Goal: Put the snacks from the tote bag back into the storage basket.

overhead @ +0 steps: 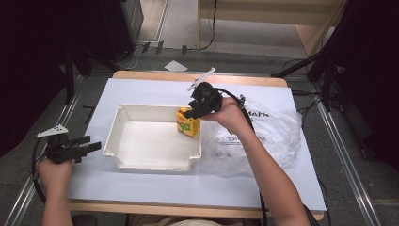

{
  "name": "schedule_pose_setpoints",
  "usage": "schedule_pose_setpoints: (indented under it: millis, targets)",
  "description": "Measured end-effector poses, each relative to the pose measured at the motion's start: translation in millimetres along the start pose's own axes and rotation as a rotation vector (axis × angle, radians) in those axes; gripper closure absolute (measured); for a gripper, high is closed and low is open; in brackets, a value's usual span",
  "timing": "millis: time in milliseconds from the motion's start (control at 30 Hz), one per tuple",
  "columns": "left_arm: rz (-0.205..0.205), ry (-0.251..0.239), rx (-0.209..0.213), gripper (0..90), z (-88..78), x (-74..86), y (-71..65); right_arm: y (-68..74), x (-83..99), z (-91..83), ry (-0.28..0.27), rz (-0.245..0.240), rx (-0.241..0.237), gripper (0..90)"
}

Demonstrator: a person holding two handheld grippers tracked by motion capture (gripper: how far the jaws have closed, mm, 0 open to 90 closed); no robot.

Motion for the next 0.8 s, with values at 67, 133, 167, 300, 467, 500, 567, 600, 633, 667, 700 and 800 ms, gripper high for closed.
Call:
schedule_pose_setpoints:
  millis: [67, 133, 167, 300, 467, 500, 567, 600, 633, 667, 700, 800]
  targets:
    - [-0.001, -0.001, -0.002, 26.2, 0.5, -0.7, 0.4, 0.3, 0.6, -4.5, -0.005, 0.0, 0.002, 49.4]
    - [-0.001, -0.001, -0.001, 26.1, 1.2, -1.4, 0.9, 0.6, 1.7, -8.4, -0.013, 0.006, 0.002, 49.9]
    - [-0.003, -0.002, -0.002, 26.0, 1.8, -1.8, 1.3, 0.7, 2.5, -9.4, -0.01, 0.005, 0.001, 49.9]
    - [0.0, 0.004, -0.001, 26.0, 4.7, -4.0, 2.2, 3.1, 5.0, -13.5, -0.01, 0.003, -0.002, 51.8]
    - [0.002, 0.009, 0.005, 25.9, 9.1, -6.9, 2.0, 8.7, 7.5, -17.8, -0.011, -0.011, -0.006, 53.3]
    - [0.001, 0.009, 0.005, 25.9, 10.1, -7.4, 2.0, 9.7, 7.4, -18.7, -0.014, -0.018, -0.009, 53.5]
    - [0.001, 0.012, 0.004, 25.9, 11.7, -8.4, 2.4, 12.5, 7.7, -20.1, -0.016, -0.02, -0.021, 53.9]
    - [-0.001, 0.013, 0.002, 25.9, 12.6, -8.8, 2.8, 14.1, 8.0, -21.1, -0.017, -0.027, -0.024, 54.6]
    - [-0.001, 0.015, 0.005, 25.9, 13.2, -9.1, 3.0, 15.2, 8.1, -21.4, -0.018, -0.033, -0.033, 55.2]
    - [-0.001, 0.017, 0.006, 25.9, 13.6, -9.4, 3.1, 16.3, 8.6, -21.5, -0.015, -0.031, -0.04, 56.3]
    - [-0.001, 0.014, 0.007, 26.0, 14.6, -10.3, 3.1, 16.8, 9.0, -21.4, -0.013, -0.033, -0.043, 57.3]
    - [0.001, 0.015, 0.013, 25.9, 16.3, -11.8, 3.1, 18.2, 11.9, -20.0, 0.003, -0.029, -0.056, 59.6]
Point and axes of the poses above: each handheld gripper's, and its own axes: z roughly forward along the jaws, x roughly out of its underside, y roughly to its left, the point moved 6 cm from there along z, roughly forward along the jaws, and after that the axes turned 3 degrees about z, right-handed, at the moved point
